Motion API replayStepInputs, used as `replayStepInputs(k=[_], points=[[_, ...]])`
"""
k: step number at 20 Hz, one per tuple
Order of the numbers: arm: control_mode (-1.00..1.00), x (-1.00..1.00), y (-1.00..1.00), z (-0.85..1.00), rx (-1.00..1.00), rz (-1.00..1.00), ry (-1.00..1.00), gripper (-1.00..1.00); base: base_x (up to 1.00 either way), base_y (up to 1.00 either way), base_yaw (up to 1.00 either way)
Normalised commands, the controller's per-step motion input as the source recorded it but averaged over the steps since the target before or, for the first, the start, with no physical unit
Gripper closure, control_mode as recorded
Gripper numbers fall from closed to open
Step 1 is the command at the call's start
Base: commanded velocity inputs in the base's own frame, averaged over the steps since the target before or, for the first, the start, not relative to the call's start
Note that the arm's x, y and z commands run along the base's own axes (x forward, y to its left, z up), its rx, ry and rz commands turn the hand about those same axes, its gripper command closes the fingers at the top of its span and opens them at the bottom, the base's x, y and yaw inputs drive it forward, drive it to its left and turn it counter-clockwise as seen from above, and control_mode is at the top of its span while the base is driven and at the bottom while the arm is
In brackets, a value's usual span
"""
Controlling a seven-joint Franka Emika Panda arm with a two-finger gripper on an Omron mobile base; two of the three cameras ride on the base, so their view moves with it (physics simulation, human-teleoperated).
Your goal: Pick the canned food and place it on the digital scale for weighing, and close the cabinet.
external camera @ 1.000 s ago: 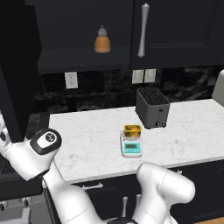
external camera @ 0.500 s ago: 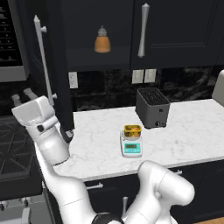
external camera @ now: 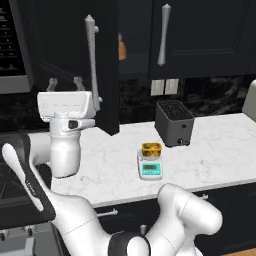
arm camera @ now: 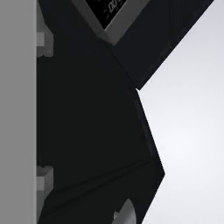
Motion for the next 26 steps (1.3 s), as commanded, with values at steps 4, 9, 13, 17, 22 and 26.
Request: replayStepInputs(k=[4,9,13,17,22,26], points=[[-1.0,-0.01,-1.0,0.56,0.53,-0.01,0.01,-1.0,0.0,0.0,0.0],[-1.0,0.35,-1.0,0.18,0.43,-0.02,0.27,-1.0,0.0,0.0,0.0],[-1.0,0.6,-1.0,0.31,0.32,0.0,0.27,-1.0,0.0,0.0,0.0],[-1.0,0.15,-0.8,0.55,0.21,0.0,0.1,-1.0,0.0,0.0,0.0],[-1.0,0.11,-0.4,0.37,-0.11,-0.16,0.02,-1.0,0.0,0.0,0.0],[-1.0,0.92,-0.09,0.0,-0.47,-0.34,0.0,-1.0,0.0,0.0,0.0]])
